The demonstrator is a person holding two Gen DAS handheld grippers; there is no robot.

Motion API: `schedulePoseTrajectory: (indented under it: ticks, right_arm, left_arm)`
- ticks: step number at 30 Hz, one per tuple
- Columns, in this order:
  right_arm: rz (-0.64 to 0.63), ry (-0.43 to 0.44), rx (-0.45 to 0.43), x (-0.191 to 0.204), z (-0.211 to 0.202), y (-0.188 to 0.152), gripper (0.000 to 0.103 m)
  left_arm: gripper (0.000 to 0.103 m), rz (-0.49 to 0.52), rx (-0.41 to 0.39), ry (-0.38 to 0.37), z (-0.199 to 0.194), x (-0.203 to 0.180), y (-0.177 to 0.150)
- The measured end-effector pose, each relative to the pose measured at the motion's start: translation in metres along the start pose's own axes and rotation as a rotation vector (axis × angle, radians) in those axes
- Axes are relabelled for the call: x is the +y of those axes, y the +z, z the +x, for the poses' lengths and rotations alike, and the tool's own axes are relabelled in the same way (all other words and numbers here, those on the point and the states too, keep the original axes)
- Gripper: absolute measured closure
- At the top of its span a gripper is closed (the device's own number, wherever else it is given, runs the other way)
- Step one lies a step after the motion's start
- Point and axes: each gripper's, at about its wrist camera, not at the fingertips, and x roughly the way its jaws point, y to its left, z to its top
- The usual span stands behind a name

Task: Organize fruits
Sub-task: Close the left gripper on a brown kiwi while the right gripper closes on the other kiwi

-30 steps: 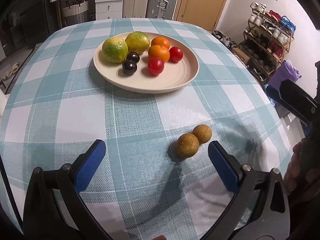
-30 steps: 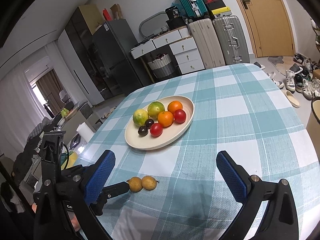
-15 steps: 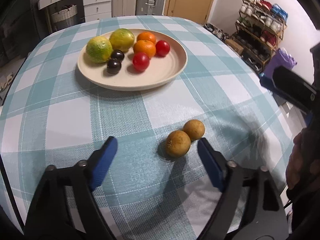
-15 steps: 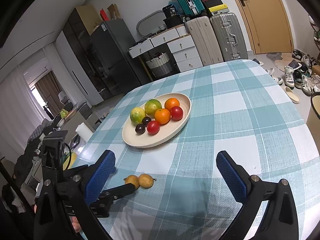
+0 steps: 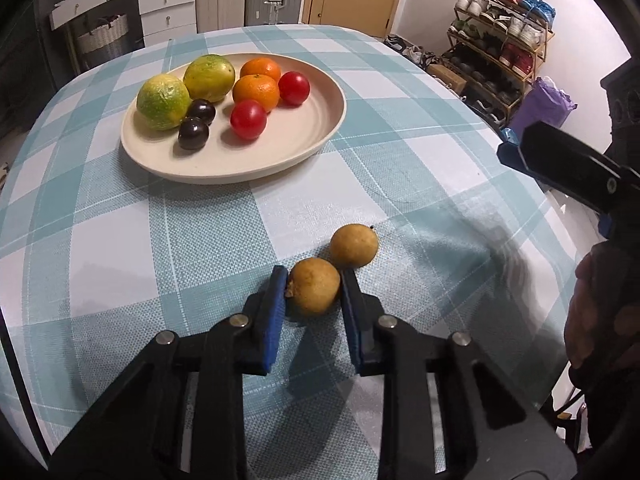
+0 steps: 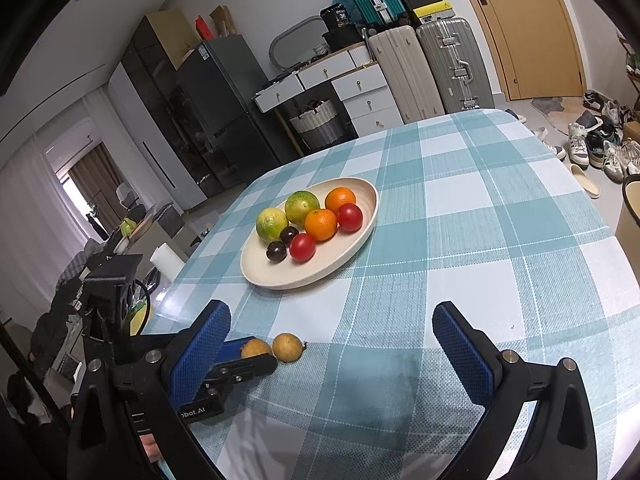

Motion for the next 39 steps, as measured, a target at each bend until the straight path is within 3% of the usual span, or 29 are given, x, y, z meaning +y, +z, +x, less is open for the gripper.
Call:
schedulePoseTrajectory:
  ticks: [10,26,30,39]
  right_arm:
    - [-0.005,-0.003,0.029,0.002,0.007,-0.004,0.0]
    - [-0.091,0.003,0.138,0.031,0.047,-0.019,0.001]
    - [-0.108,0.003,0.167,0.036,0.057,-0.021,0.013]
    - [-0.186,-0.027,0.208,0.052,0.076,-0.026,0.028]
  left_arm:
    - [0.079,-0.072,-0.034,-0.014,-0.016,0.02,-0.004]
    - [0.079,-0.182,-0.086,0.046,-0.053,0.061,-0.013]
    - [0.079,-0.202,-0.09,0.046,-0.055,0.068,-0.016]
    - [0.079,-0.219,-0.076,0.045,-0.054,0.078,-0.019]
